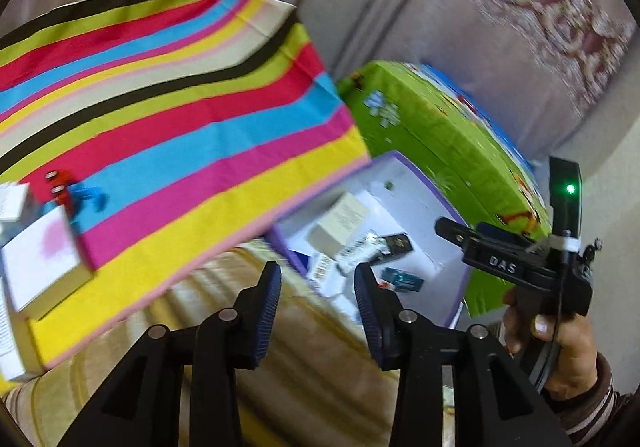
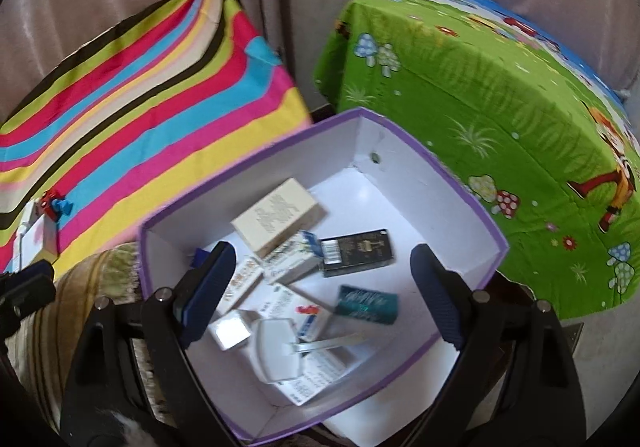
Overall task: Organize rigid objects
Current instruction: 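Move both open tools back over the pile of boxes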
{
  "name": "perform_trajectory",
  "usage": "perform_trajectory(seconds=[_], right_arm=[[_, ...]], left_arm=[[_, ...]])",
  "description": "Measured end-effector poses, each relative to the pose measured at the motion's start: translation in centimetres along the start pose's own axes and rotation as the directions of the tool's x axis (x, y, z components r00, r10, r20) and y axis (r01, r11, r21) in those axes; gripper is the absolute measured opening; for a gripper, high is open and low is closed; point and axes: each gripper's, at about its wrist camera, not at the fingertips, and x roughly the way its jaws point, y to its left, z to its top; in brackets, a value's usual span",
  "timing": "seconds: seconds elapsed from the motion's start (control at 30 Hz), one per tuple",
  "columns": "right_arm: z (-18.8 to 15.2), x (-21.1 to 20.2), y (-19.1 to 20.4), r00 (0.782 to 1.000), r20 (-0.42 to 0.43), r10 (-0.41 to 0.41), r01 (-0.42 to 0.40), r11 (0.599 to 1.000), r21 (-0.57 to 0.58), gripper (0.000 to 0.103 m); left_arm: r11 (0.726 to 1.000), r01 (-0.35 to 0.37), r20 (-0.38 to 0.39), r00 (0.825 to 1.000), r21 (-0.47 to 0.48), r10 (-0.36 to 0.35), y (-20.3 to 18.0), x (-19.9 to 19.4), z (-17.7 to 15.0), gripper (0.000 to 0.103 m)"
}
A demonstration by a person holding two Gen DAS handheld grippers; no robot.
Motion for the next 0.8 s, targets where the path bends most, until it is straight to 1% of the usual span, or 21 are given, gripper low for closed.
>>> perform_trajectory(seconds=[0.1,0.2,0.33,0.47,0.5,0.6,0.67,0.73,0.8], right_arm=[[0.0,-0.1,1.4,1.0,0.003,0.027,-0.027,0.999,-0.021,0.091],[-0.1,-0.2,3.0,0.998,-0.006,0.065,-0.065,0.997,-0.036,0.091],[-0.2,-0.4,5.3,0.993,-0.012,0.121,-0.122,0.99,-0.066,0.091],[-0.3,0.0,8.1,0.982,-0.049,0.184,-0.188,0.977,-0.101,0.091],[-0.4,-0.1,8.8,0.979,-0.057,0.195,-0.201,0.973,-0.114,0.091],[-0.5,-0.1,10.8,0.97,-0.08,0.229,-0.238,0.96,-0.149,0.091],[-0.5,-0.2,12.1,0.961,-0.094,0.26,-0.273,0.948,-0.163,0.092],[-0.5,-0.3,13.8,0.955,-0.101,0.278,-0.293,0.935,-0.2,0.094],[-0.5,-0.4,15.7,0.948,-0.112,0.299,-0.317,0.918,-0.237,0.095]], left_arm=[[0.998,-0.039,0.025,0.999,-0.042,0.04,2.0,-1.4,-0.4,0.043],[0.991,-0.07,0.047,0.996,-0.118,0.076,4.7,-3.1,-1.1,0.044],[0.967,-0.13,0.064,0.987,-0.219,0.147,8.5,-5.6,-2.5,0.047],[0.937,-0.18,0.078,0.974,-0.298,0.212,12.1,-7.9,-3.9,0.048],[0.928,-0.192,0.075,0.971,-0.32,0.227,13.0,-8.4,-4.2,0.051],[0.889,-0.242,0.05,0.958,-0.39,0.283,15.9,-9.3,-5.0,0.054],[0.854,-0.279,0.005,0.95,-0.439,0.313,18.0,-9.5,-5.4,0.055],[0.834,-0.304,-0.032,0.945,-0.46,0.327,19.4,-9.2,-5.6,0.055],[0.824,-0.329,-0.072,0.94,-0.461,0.335,20.3,-8.8,-5.7,0.055]])
